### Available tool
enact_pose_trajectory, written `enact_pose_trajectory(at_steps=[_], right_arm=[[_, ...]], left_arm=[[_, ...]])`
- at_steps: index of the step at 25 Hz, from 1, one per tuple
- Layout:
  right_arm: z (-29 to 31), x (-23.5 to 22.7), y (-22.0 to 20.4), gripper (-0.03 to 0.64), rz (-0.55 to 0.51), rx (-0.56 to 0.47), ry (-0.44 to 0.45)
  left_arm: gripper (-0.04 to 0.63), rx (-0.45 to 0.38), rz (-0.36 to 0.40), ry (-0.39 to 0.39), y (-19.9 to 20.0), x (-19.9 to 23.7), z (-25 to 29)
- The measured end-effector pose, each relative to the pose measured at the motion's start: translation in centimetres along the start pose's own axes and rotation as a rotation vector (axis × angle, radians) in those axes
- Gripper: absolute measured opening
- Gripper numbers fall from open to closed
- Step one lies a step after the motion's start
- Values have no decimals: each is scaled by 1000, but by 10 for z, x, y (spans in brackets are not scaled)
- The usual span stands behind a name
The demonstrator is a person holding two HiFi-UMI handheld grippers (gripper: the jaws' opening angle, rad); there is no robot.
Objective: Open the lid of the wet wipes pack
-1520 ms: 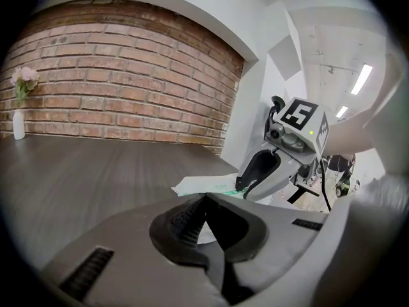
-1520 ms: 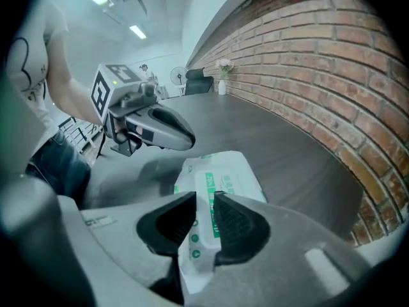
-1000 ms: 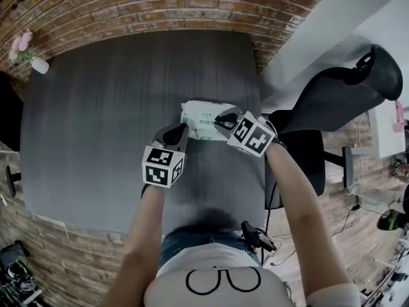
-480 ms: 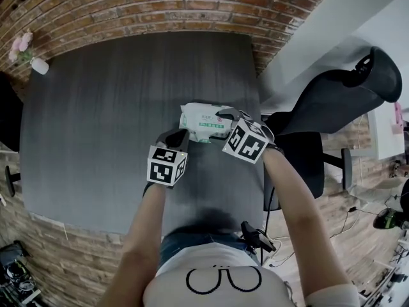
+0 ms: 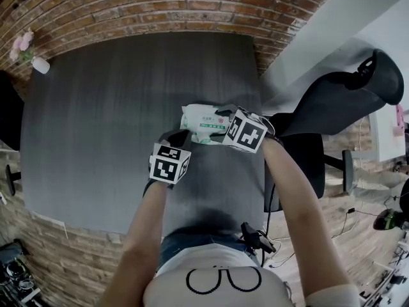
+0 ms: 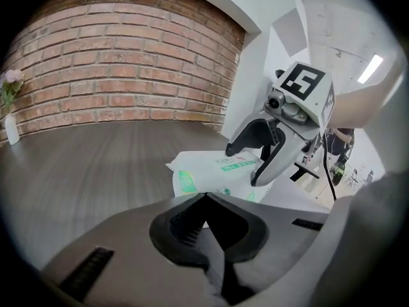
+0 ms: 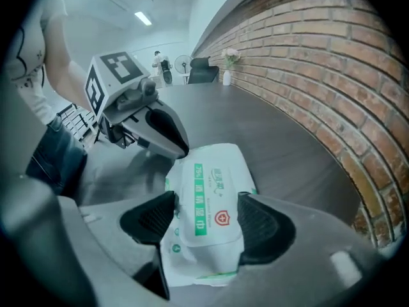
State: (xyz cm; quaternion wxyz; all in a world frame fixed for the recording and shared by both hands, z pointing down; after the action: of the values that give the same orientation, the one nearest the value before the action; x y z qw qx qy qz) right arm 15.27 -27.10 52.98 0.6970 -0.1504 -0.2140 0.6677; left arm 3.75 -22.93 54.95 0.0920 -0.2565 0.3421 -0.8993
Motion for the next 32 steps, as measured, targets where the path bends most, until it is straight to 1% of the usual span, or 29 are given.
enact_pose_trajectory(at_steps=[5,14,16,18,20,22,27,29,32], right_arm=[[0,-10,-6,278,66,-21,27],[-4,-16,-7,275,192,-95,82],[-7,-19,-8,272,259,-139,102],[-14,-22,-9,232,342,-206,119],[-17,-22,-9,221,375,-244,105],[-16,-20,-9,224,355,-240,71],[-15,-14,-8,221,273,-195,-8],[-18,-11,-6,207,246,-181,-57],[-23,-6,-2,181,200,-169,-158]], left_arm=[[-2,3,-3,-1,-1,-1,1],[-2,6,-18,-4,0,0,1],[-2,9,-20,-4,-1,1,0],[-2,8,-19,-5,-1,1,-1],[-2,8,-18,-6,-1,1,-1],[-2,9,-17,-9,-1,2,0],[-2,12,-9,-7,-1,2,0],[-2,1,8,1,-1,1,-2],[-2,-33,21,19,1,0,-10]])
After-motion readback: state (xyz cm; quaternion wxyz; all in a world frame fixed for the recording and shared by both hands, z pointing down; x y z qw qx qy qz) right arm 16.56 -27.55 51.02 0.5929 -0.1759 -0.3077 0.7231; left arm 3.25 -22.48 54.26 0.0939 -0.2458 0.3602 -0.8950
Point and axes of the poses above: the fingertips, and each gripper's own axes: z forward along the fingers, x to its left, y out of its top, the point moved 6 cm from there along -z, backward along the fingers, and after that the axes turned 13 degrees about -z, right-handed, at the moved point
